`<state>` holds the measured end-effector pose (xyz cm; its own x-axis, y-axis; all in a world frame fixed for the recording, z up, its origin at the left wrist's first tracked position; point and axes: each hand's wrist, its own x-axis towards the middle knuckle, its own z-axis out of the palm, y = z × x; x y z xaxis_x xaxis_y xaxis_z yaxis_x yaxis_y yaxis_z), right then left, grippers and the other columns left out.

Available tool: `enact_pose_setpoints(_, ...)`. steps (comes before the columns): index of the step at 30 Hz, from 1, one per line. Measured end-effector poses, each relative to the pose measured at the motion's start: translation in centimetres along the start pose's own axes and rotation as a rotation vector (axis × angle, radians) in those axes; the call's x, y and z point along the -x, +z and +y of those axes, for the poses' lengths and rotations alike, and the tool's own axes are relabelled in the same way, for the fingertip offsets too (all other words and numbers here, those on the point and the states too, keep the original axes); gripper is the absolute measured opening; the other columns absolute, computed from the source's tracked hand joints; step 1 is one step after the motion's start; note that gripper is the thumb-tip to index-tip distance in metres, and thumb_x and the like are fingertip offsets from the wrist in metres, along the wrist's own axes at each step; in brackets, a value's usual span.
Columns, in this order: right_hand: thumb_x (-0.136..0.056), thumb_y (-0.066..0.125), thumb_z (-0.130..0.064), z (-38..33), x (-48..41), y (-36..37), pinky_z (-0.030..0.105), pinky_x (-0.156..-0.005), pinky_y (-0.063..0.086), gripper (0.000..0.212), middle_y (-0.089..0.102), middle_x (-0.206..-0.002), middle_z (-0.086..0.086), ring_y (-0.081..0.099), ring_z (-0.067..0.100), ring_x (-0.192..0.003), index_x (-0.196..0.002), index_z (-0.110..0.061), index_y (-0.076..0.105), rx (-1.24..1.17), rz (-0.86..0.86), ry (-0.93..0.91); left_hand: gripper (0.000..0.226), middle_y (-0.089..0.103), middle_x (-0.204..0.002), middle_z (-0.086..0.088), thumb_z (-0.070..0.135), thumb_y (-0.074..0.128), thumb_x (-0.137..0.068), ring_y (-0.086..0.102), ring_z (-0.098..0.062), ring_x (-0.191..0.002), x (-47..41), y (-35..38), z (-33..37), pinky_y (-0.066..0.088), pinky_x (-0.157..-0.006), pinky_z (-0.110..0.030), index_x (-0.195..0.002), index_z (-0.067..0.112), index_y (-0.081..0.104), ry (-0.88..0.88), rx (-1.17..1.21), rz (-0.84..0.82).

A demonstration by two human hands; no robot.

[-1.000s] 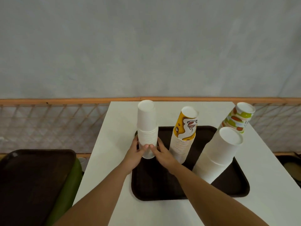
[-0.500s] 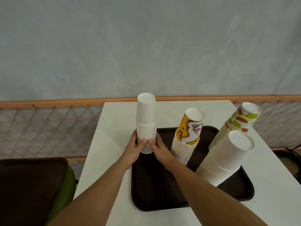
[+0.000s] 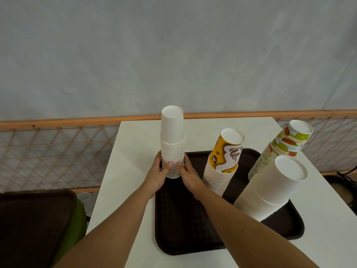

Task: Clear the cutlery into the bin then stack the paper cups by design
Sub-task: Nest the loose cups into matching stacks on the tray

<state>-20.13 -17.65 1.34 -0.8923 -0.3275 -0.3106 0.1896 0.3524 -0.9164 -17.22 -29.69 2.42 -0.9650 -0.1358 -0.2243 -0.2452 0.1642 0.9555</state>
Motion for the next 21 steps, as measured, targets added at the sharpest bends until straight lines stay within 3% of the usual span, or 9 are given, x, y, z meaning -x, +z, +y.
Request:
enact_pose_setpoints(6, -0.098, 0.030, -0.047, -0.1, 0.7, 0.1, 0.043, -0.117, 0.018, 0.061, 0.015, -0.158, -0.005, 0.017, 0.021, -0.146, -0.151, -0.033, 0.004, 0.022, -0.011, 0.006, 0.070, 0.026, -0.154, 0.002, 0.041, 0.050, -0.091, 0.031, -0.023, -0.140, 0.2, 0.1, -0.2, 0.030, -0.113, -0.041, -0.148, 0.032, 0.012, -0.008, -0.003, 0.018)
enact_pose_setpoints(13, -0.100, 0.031, -0.041, -0.3, 2.9, -0.5, 0.038, -0.115, 0.019, 0.059, 0.017, -0.158, 0.001, 0.019, 0.023, -0.145, -0.151, -0.023, 0.007, 0.117, -0.017, 0.070, 0.068, 0.030, -0.152, -0.003, 0.035, 0.053, -0.092, 0.037, -0.025, -0.136, 1.4, 0.7, -0.6, 0.034, -0.108, -0.039, -0.148, 0.026, 0.016, -0.077, -0.011, 0.164)
enact_pose_setpoints(21, -0.099, 0.041, -0.034, 1.4, 6.7, -0.8, 0.034, -0.110, 0.036, 0.053, 0.038, -0.148, 0.006, 0.039, 0.021, -0.134, -0.147, -0.020, 0.026, 0.252, 0.003, 0.137, 0.036, 0.055, -0.119, -0.005, 0.024, 0.057, -0.091, 0.056, -0.019, -0.106, 4.0, 2.7, -1.8, 0.050, -0.093, -0.037, -0.124, 0.018, 0.042, -0.102, -0.057, 0.210)
